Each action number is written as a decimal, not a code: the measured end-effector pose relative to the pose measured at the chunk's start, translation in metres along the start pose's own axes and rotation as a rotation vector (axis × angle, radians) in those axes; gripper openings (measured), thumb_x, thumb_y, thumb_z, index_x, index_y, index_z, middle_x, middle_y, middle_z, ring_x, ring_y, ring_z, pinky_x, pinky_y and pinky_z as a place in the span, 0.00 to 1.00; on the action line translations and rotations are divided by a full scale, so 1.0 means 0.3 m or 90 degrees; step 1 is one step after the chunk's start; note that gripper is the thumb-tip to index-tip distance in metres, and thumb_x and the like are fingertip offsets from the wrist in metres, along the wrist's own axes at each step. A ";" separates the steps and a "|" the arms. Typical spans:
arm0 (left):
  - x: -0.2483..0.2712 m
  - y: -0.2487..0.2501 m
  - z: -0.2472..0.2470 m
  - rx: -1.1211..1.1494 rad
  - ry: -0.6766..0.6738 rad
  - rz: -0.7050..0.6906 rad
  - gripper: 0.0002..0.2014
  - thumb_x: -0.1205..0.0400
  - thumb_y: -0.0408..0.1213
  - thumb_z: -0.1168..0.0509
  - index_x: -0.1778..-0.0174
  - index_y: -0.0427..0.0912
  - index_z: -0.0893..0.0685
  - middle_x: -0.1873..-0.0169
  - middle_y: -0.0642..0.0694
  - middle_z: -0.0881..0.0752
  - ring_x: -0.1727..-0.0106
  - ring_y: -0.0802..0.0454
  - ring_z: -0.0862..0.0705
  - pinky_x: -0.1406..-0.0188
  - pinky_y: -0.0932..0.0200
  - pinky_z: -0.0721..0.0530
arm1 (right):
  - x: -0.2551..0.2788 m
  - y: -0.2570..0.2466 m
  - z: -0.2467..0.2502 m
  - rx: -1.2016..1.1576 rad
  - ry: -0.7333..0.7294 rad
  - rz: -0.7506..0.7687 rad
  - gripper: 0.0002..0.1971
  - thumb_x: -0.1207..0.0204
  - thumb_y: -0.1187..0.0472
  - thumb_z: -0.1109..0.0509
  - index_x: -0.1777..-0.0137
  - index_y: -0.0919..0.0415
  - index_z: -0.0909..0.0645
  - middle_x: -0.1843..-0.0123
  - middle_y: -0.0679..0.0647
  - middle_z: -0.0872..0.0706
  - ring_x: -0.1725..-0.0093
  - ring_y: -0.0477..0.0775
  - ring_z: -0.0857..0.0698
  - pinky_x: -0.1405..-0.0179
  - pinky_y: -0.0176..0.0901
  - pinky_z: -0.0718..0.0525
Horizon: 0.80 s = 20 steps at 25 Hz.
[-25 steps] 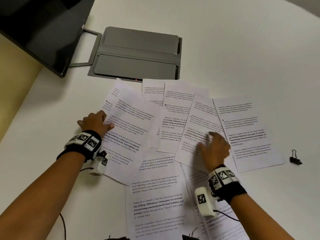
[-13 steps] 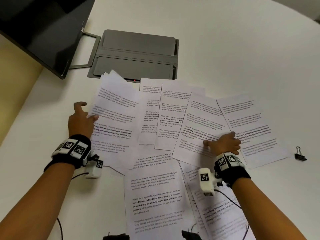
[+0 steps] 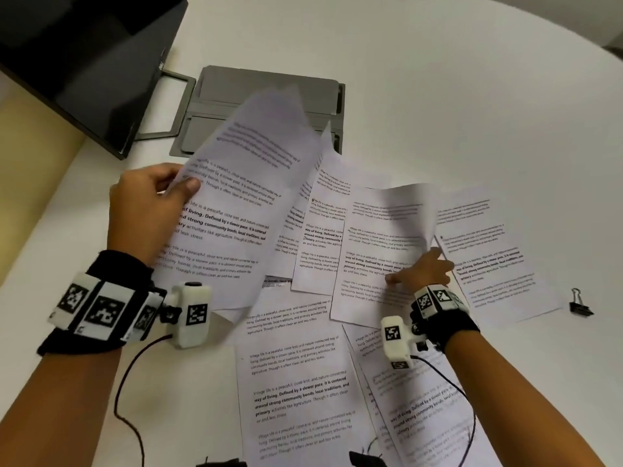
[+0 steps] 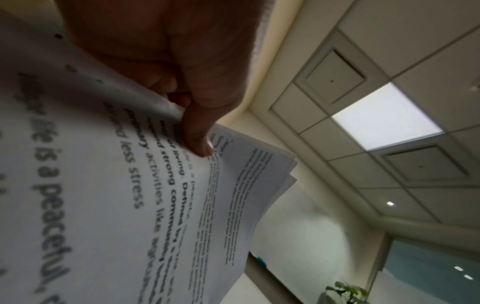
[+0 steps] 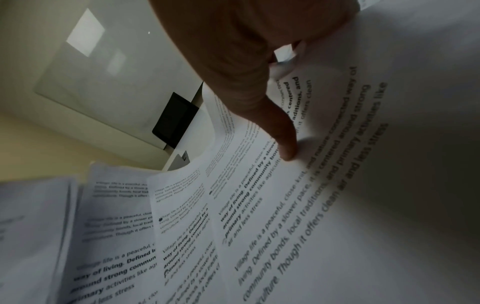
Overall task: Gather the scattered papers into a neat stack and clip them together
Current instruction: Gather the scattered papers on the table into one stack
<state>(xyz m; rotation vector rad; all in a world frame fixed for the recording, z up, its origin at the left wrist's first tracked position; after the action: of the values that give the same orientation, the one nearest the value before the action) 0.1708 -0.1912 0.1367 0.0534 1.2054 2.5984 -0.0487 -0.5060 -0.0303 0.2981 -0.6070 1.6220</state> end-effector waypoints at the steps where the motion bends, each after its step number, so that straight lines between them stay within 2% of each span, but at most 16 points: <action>1: -0.001 0.026 0.007 0.009 0.004 -0.016 0.13 0.21 0.39 0.34 0.42 0.42 0.15 0.56 0.48 0.14 0.56 0.52 0.16 0.68 0.75 0.23 | -0.004 -0.007 -0.004 -0.012 0.001 0.016 0.51 0.45 0.58 0.14 0.27 0.64 0.42 0.27 0.69 0.35 0.31 0.72 0.27 0.32 0.64 0.25; 3: -0.002 0.069 0.023 0.038 0.025 -0.045 0.13 0.21 0.40 0.33 0.42 0.42 0.15 0.54 0.48 0.14 0.56 0.53 0.15 0.69 0.80 0.22 | 0.000 -0.021 -0.008 -0.025 -0.010 0.052 0.47 0.44 0.60 0.14 0.30 0.64 0.39 0.31 0.68 0.28 0.34 0.71 0.23 0.35 0.64 0.21; 6: -0.009 0.105 0.039 0.061 0.043 -0.076 0.14 0.22 0.42 0.33 0.41 0.43 0.15 0.50 0.47 0.12 0.54 0.52 0.14 0.65 0.74 0.17 | 0.009 -0.028 -0.013 -0.032 -0.018 0.076 0.39 0.39 0.62 0.18 0.32 0.64 0.37 0.35 0.68 0.21 0.36 0.70 0.21 0.36 0.63 0.21; 8: -0.011 0.116 0.046 0.068 0.048 -0.080 0.15 0.22 0.43 0.33 0.41 0.43 0.15 0.50 0.48 0.12 0.52 0.52 0.13 0.65 0.77 0.17 | 0.008 -0.025 -0.022 -0.066 -0.010 0.109 0.30 0.32 0.60 0.24 0.33 0.66 0.32 0.37 0.67 0.19 0.38 0.69 0.20 0.38 0.55 0.21; 9: -0.008 0.123 0.048 0.063 0.052 -0.084 0.15 0.21 0.43 0.33 0.41 0.43 0.15 0.50 0.49 0.13 0.52 0.52 0.13 0.65 0.80 0.18 | 0.010 -0.026 -0.022 -0.091 0.001 0.140 0.23 0.28 0.59 0.27 0.36 0.67 0.28 0.39 0.67 0.18 0.40 0.69 0.19 0.43 0.50 0.22; 11: 0.013 0.140 0.046 0.044 0.063 -0.104 0.14 0.21 0.43 0.34 0.41 0.43 0.16 0.51 0.50 0.14 0.54 0.53 0.14 0.66 0.82 0.19 | 0.017 -0.028 -0.013 -0.177 0.029 0.200 0.12 0.25 0.57 0.31 0.50 0.68 0.21 0.50 0.67 0.16 0.49 0.66 0.17 0.55 0.44 0.27; 13: 0.043 0.160 0.035 0.052 0.058 -0.126 0.14 0.21 0.43 0.34 0.43 0.42 0.15 0.53 0.48 0.13 0.58 0.54 0.14 0.67 0.80 0.19 | 0.029 -0.028 -0.004 -0.283 0.045 0.242 0.14 0.25 0.57 0.31 0.61 0.69 0.24 0.62 0.66 0.18 0.60 0.60 0.21 0.61 0.44 0.29; 15: 0.068 0.180 0.025 0.088 0.041 -0.137 0.12 0.21 0.43 0.33 0.44 0.43 0.14 0.54 0.47 0.12 0.60 0.57 0.14 0.67 0.76 0.17 | 0.052 -0.031 0.000 -0.349 0.047 0.287 0.16 0.24 0.55 0.31 0.59 0.71 0.23 0.65 0.65 0.19 0.65 0.56 0.25 0.65 0.44 0.31; 17: 0.075 0.195 0.020 0.144 0.021 -0.129 0.09 0.22 0.42 0.32 0.48 0.45 0.14 0.56 0.47 0.12 0.60 0.58 0.13 0.63 0.67 0.15 | 0.083 -0.043 0.008 -0.417 0.037 0.335 0.14 0.25 0.55 0.31 0.60 0.67 0.23 0.64 0.64 0.16 0.64 0.53 0.24 0.64 0.45 0.27; 20: 0.065 0.192 -0.003 0.208 -0.019 -0.104 0.07 0.22 0.41 0.31 0.50 0.47 0.15 0.57 0.49 0.11 0.59 0.60 0.12 0.59 0.62 0.14 | 0.133 -0.076 0.035 -0.515 0.008 0.378 0.07 0.26 0.58 0.30 0.59 0.62 0.20 0.60 0.60 0.13 0.59 0.52 0.19 0.55 0.50 0.19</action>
<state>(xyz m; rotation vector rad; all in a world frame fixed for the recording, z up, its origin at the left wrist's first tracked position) 0.1385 -0.2221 0.1779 0.0551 1.5424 2.2333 -0.0341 -0.4772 0.0042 -0.5361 -1.3659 1.7689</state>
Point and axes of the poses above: each hand's wrist, its own x-axis away from the middle knuckle, its own z-axis out of the back of the hand, y = z × x, the point moved 3 cm from there along -x, towards the middle knuckle
